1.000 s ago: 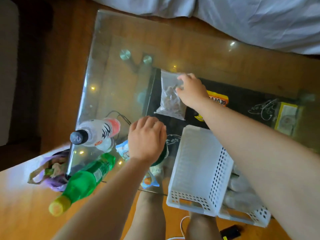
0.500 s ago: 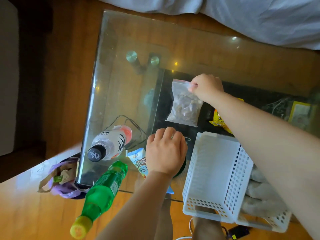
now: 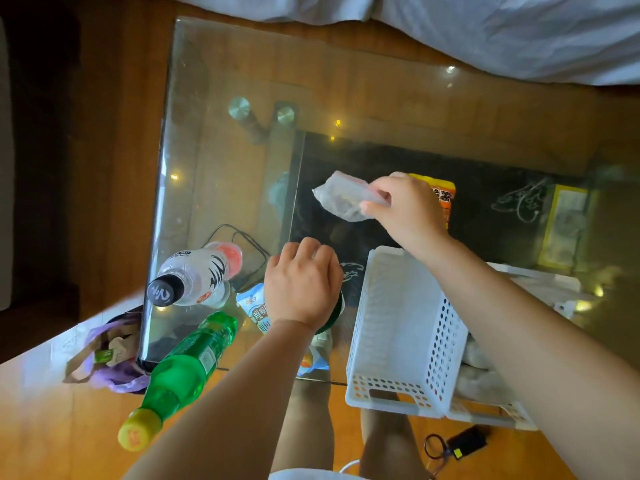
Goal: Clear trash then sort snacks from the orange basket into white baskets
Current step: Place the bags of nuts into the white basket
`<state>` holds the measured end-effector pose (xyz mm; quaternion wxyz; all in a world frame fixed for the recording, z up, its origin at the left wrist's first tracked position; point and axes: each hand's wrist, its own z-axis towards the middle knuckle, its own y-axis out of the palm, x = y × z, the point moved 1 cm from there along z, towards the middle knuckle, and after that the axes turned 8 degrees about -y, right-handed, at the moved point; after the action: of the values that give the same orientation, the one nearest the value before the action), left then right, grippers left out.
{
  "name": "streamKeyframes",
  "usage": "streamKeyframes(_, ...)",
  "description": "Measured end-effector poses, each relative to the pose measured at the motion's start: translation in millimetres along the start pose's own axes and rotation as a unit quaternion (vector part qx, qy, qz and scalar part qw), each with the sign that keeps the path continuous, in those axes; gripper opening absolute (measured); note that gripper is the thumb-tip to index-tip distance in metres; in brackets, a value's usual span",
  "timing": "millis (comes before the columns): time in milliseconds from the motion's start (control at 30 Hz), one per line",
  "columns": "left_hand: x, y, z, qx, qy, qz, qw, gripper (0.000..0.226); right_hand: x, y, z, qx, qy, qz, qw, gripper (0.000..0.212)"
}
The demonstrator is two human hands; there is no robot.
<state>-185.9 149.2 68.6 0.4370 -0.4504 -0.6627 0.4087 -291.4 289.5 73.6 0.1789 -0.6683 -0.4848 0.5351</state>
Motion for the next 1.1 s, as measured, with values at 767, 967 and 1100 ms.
streamKeyframes(767, 1.0, 3.7, -3.4, -0.004, -0.019, 0.003, 1.000, 0.042, 6.5, -48.2, -62.6, 0.206, -0.062, 0.070, 0.974, 0.039)
streamKeyframes(967, 1.3, 2.0, -3.2, 0.009, -0.009, 0.038, 0.999, 0.038, 28.9, -91.8, -135.0, 0.277, -0.037, 0.099, 0.955, 0.039)
streamKeyframes(1100, 17.6, -6.1, -7.8, 0.014, -0.045, 0.058, 0.997, 0.028, 51.3, -109.1, -193.8, 0.291, 0.001, 0.156, 0.944, 0.026)
